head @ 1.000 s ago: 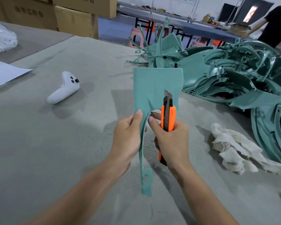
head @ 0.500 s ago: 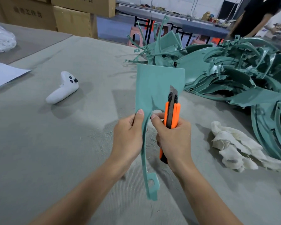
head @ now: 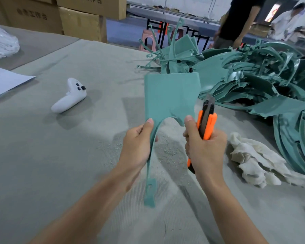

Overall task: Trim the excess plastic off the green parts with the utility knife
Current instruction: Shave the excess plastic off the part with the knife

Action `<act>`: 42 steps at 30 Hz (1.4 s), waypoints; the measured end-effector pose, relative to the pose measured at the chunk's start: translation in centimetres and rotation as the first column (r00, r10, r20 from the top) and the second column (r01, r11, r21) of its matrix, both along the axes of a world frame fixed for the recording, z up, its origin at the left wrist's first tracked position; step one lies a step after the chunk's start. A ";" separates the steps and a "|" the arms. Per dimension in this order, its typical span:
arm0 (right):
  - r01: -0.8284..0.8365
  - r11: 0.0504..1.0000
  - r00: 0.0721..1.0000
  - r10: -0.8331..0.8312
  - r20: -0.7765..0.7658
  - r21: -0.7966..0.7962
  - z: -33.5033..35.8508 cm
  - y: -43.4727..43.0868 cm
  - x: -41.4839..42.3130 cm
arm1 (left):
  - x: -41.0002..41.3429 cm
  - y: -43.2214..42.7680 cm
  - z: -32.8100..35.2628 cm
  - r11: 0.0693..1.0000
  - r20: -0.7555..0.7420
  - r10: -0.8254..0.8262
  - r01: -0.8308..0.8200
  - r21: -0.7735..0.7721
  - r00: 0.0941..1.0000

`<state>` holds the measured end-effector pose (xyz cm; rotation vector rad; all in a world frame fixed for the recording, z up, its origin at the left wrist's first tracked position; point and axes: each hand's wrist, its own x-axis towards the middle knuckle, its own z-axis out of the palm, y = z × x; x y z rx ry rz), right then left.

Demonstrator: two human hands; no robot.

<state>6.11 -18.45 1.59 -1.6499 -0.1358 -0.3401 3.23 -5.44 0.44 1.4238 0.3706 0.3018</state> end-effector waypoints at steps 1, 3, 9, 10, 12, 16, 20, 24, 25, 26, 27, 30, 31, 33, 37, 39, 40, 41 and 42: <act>-0.010 0.998 1.000 0.012 0.025 -0.059 0.0 -0.2 -0.1 | 0.1 0.2 0.1 0.997 -0.017 -0.032 0.031 -0.066 0.999; -0.037 0.974 0.991 0.064 0.118 -0.222 -0.1 -0.6 -0.1 | 0.2 0.6 0.5 0.982 -0.037 -0.086 0.079 -0.171 0.996; -0.189 0.808 0.955 0.284 0.088 -0.558 -0.3 -0.4 0.0 | 0.5 1.7 1.2 0.959 -0.056 -0.135 0.116 -0.257 0.989; -0.204 0.788 0.950 0.302 0.075 -0.580 -0.4 -0.4 0.0 | 0.5 1.7 1.2 0.962 -0.047 -0.130 0.114 -0.249 0.990; -0.218 0.758 0.947 0.317 0.055 -0.614 -0.6 -0.3 0.2 | 0.2 1.5 1.2 0.963 -0.024 -0.114 0.104 -0.250 0.993; -0.237 0.728 0.945 0.327 0.022 -0.643 -0.9 -0.4 0.5 | -0.1 1.4 1.3 0.966 -0.010 -0.107 0.101 -0.239 0.994; -0.229 0.706 0.942 0.335 0.031 -0.670 -1.4 -0.3 0.6 | -0.2 1.5 1.3 0.968 -0.001 -0.101 0.098 -0.233 0.995; -0.252 0.656 0.925 0.380 0.023 -0.712 -1.5 -0.5 0.3 | 0.0 1.6 1.2 0.968 0.013 -0.086 0.087 -0.235 0.996; -0.254 0.668 0.924 0.382 0.030 -0.700 -1.4 -0.5 0.3 | 0.0 1.7 1.1 0.974 0.017 -0.071 0.073 -0.214 0.997; -0.248 0.691 0.927 0.373 0.041 -0.678 -1.3 -0.6 0.4 | 0.1 1.8 1.0 0.979 0.024 -0.059 0.062 -0.193 0.998; -0.233 0.714 0.934 0.353 0.052 -0.660 -1.2 -0.7 0.5 | 0.2 1.8 0.8 0.982 0.035 -0.054 0.060 -0.180 0.998; -0.203 0.716 0.949 0.312 0.045 -0.668 -1.1 -0.7 0.9 | 0.2 1.5 0.9 0.983 0.086 -0.073 0.086 -0.163 0.994; -0.215 0.706 0.948 0.316 0.029 -0.675 -1.2 -0.7 0.9 | 0.3 1.5 0.8 0.985 0.104 -0.081 0.095 -0.141 0.991; -0.241 0.681 0.940 0.342 0.010 -0.691 -1.4 -0.9 0.8 | 0.4 1.5 0.7 0.991 0.124 -0.079 0.092 -0.102 0.989; -0.279 0.640 0.921 0.389 -0.011 -0.716 -1.2 -1.5 0.8 | 0.4 2.1 0.2 0.999 0.135 -0.042 0.046 -0.030 0.990; -0.250 0.651 0.930 0.368 0.009 -0.717 -1.0 -1.7 1.1 | 0.4 2.3 0.3 0.998 0.161 -0.055 0.057 -0.006 0.985; -0.232 0.659 0.936 0.352 0.021 -0.716 -0.9 -1.7 1.3 | 0.3 2.3 0.4 0.997 0.165 -0.074 0.074 0.004 0.983; -0.220 0.666 0.939 0.341 0.029 -0.713 -0.9 -1.7 1.4 | 0.3 2.4 0.6 0.996 0.167 -0.088 0.085 0.027 0.982; -0.217 0.672 0.941 0.336 0.031 -0.709 -0.9 -1.7 1.5 | 0.3 2.4 0.7 0.995 0.172 -0.093 0.085 0.052 0.981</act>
